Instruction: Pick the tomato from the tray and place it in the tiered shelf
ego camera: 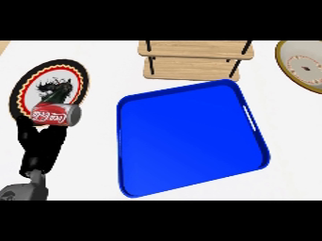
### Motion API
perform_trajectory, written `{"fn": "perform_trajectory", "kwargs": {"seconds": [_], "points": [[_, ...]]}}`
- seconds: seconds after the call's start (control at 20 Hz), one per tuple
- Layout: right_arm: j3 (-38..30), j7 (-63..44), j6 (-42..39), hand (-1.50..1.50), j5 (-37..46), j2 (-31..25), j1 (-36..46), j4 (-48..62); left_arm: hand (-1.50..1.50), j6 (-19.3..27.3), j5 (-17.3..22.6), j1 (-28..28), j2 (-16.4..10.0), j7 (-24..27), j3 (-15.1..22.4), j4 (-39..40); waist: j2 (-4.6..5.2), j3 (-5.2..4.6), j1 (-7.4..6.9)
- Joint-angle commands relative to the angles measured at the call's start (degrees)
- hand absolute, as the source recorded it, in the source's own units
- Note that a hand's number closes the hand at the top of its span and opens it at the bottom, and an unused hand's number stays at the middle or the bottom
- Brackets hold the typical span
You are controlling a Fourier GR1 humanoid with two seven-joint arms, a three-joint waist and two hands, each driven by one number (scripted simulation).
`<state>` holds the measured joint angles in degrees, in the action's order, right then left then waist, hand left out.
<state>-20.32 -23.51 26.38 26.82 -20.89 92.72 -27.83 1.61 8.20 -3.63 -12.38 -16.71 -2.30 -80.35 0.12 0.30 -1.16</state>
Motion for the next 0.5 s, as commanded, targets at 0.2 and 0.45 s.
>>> {"fn": "perform_trajectory", "kwargs": {"seconds": [0.2,0.45], "points": [[-4.3,-2.1,3.6,-1.5,-1.7,-9.6,-3.7,-2.5,0.0,-2.5,2.4,1.8,-1.1,-0.8,-2.1,1.6,-0.09,-0.29,0.95],[-7.6,-0.3,-2.7,-1.5,-7.3,-13.7,-10.8,-8.8,0.0,0.3,-0.3,2.3,1.4,0.0,-0.4,1.4,-0.35,-0.26,1.84]]}}
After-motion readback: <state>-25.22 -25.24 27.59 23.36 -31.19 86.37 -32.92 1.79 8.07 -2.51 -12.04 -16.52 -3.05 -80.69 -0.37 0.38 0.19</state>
